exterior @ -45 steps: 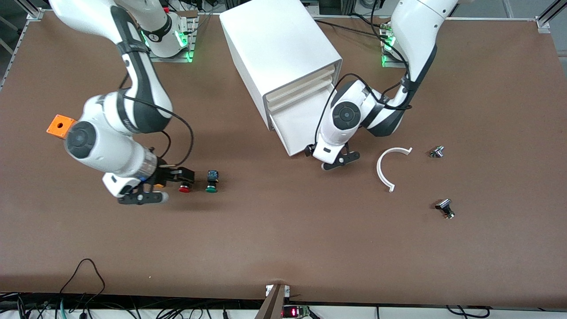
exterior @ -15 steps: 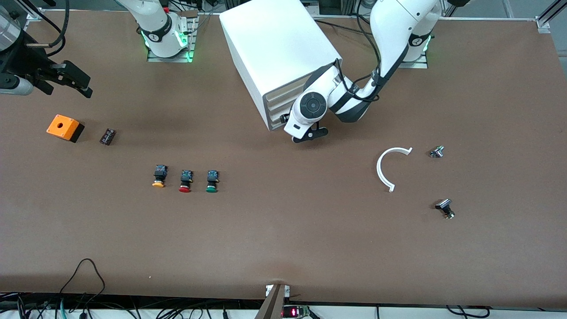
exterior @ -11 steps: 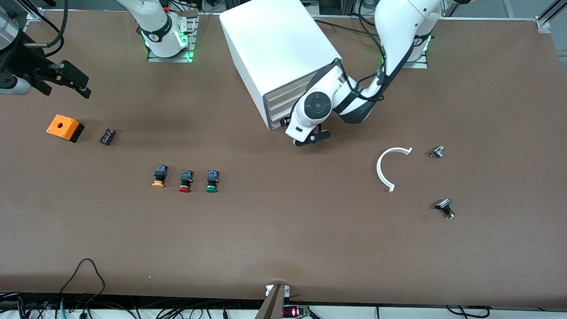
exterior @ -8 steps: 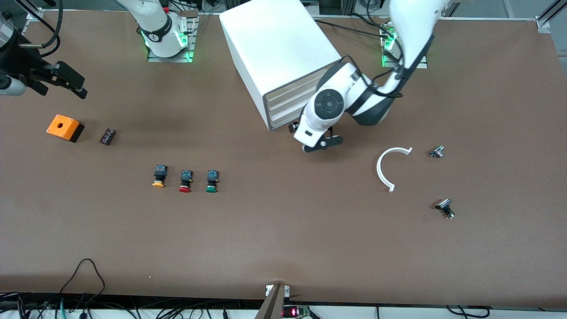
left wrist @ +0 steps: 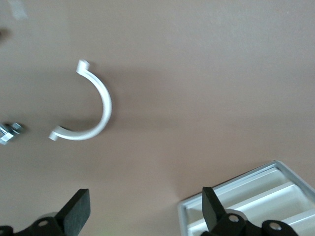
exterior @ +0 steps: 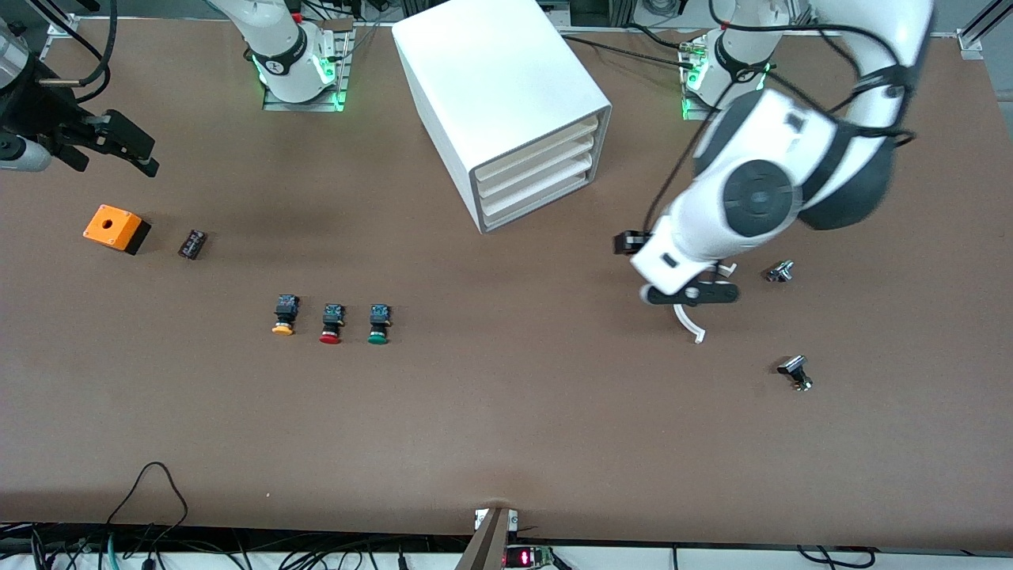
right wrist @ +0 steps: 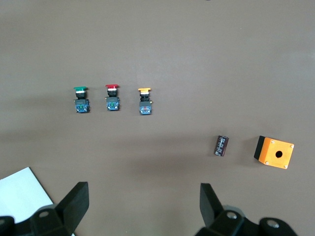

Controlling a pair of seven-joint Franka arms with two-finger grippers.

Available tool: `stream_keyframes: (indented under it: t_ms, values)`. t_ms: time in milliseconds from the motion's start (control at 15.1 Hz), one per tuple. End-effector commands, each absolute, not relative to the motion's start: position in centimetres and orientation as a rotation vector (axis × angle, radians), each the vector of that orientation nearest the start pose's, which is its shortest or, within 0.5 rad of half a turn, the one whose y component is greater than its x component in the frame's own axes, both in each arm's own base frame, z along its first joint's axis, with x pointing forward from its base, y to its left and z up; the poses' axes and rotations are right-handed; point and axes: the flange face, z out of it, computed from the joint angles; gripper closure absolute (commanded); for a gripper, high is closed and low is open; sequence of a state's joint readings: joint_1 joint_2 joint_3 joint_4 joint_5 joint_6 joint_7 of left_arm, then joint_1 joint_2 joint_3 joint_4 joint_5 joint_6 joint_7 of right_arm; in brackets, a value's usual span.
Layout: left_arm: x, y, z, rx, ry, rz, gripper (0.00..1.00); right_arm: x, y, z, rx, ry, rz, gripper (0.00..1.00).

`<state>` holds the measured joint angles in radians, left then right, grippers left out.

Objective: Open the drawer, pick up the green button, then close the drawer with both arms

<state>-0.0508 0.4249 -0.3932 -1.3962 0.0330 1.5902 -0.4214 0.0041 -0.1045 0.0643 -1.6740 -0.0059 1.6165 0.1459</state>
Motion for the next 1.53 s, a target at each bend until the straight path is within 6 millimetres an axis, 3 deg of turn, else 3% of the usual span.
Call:
stream_keyframes:
  t_ms: [0,133,332,598,797,930,1461]
  values:
    - [61.0,-16.2,50.5,-3.132,0.226,0.274,0.0,52.6,3.8,64.0,-3.152,0.097,-0.092,0.0]
    - [60.7,-11.3,52.1,-3.112,0.191,0.223,0.0,52.7,3.9,64.1,-3.151,0.094,-0.096,0.0]
    - [58.9,-8.3,54.9,-3.11,0.186,0.121,0.0,52.8,3.9,63.9,-3.15,0.092,-0.094,0.0]
    - [55.2,-3.0,56.1,-3.119,0.148,0.024,0.0,52.9,3.8,64.0,-3.15,0.094,-0.108,0.0]
    - [54.8,-2.6,57.1,-3.12,0.133,0.0,0.0,52.9,3.9,64.0,-3.148,0.092,-0.113,0.0]
    - [55.0,-1.9,56.9,-3.12,0.114,0.005,0.0,52.9,3.9,64.0,-3.148,0.092,-0.11,0.0]
    - [55.2,-2.3,56.6,-3.123,0.111,0.026,0.0,52.8,3.9,64.5,-3.148,0.089,-0.115,0.0]
